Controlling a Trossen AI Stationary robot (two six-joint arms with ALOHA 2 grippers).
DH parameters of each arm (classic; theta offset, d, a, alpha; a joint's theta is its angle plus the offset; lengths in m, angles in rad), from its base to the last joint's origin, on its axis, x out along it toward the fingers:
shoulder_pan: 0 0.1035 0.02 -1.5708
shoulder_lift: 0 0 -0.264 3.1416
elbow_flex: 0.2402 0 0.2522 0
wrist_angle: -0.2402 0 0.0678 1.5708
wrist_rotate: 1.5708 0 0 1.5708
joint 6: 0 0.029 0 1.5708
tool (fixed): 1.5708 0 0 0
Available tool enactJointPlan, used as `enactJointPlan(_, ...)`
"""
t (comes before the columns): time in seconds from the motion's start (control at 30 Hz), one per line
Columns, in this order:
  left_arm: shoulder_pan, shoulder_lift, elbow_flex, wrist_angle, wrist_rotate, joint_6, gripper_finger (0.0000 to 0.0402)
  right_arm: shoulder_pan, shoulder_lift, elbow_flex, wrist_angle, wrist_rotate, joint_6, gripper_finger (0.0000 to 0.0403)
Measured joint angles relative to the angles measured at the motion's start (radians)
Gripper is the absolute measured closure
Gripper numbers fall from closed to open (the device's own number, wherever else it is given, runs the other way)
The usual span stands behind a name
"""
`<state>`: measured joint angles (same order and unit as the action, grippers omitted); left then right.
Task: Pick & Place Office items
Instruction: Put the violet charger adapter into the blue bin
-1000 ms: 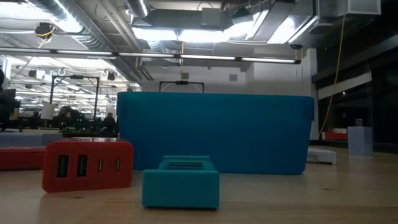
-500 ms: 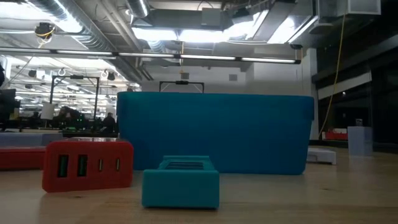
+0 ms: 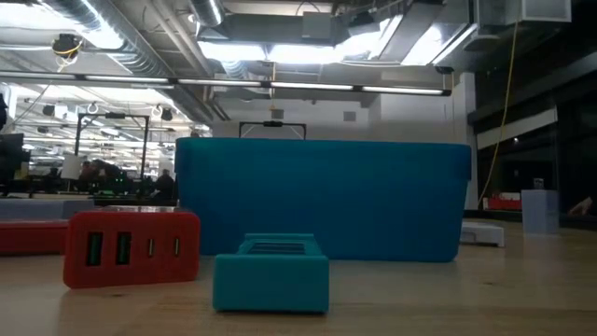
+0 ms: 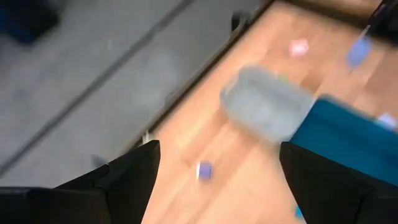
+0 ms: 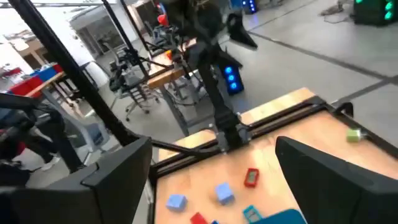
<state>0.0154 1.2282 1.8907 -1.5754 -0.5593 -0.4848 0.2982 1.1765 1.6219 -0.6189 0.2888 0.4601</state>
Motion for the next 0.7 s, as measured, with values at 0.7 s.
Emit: enactJointPlan(0.7,0.142,-0.018,-0.834,0.543,0.176,-0.790,0.0076,-0.048,0.039,-0.001,-0.295,0.179,0.544,0.0055)
